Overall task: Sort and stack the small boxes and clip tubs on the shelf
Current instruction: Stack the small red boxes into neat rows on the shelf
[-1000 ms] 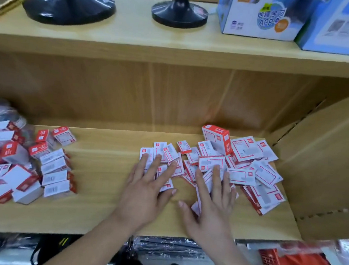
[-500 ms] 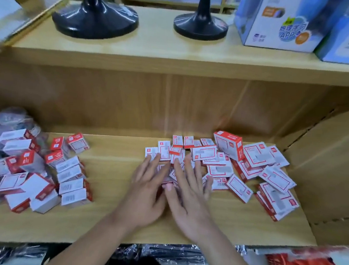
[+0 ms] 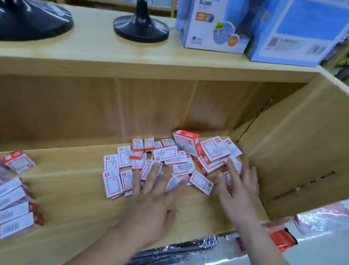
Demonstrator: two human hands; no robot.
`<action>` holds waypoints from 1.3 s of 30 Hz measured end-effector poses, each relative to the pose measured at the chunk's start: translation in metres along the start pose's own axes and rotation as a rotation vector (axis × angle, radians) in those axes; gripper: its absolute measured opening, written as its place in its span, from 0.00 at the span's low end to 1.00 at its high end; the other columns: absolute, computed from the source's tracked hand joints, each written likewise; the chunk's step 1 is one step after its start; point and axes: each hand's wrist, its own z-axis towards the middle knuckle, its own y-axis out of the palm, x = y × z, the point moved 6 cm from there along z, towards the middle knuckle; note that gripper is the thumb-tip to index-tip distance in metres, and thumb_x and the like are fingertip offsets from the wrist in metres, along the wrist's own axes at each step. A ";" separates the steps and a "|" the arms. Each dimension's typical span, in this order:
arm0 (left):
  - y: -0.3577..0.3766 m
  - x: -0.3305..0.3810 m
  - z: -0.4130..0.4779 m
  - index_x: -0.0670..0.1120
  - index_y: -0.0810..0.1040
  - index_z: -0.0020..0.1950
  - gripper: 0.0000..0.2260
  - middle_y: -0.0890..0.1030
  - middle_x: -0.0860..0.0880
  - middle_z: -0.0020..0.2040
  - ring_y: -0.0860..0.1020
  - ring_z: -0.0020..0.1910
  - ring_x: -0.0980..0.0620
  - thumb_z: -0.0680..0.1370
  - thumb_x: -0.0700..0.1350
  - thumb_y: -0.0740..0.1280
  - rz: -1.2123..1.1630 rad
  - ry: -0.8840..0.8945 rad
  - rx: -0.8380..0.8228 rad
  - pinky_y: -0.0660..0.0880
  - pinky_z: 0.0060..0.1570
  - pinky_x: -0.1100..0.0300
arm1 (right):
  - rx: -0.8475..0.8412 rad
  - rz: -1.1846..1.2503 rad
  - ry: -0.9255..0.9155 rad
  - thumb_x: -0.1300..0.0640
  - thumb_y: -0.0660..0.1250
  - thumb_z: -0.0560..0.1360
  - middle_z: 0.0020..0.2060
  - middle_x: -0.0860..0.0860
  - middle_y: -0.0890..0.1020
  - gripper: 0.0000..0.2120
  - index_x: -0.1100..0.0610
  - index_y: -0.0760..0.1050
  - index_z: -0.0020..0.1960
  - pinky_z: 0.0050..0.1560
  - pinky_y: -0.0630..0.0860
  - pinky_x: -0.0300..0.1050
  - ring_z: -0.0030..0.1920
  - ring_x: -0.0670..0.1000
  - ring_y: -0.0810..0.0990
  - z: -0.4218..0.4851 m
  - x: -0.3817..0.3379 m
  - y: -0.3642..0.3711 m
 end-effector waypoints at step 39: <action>-0.001 0.035 0.025 0.61 0.71 0.71 0.23 0.73 0.51 0.74 0.69 0.75 0.40 0.76 0.59 0.67 0.046 -0.078 0.177 0.53 0.74 0.34 | -0.495 0.275 -0.310 0.38 0.56 0.81 0.72 0.25 0.47 0.30 0.35 0.47 0.79 0.77 0.31 0.53 0.78 0.37 0.43 -0.049 -0.028 0.019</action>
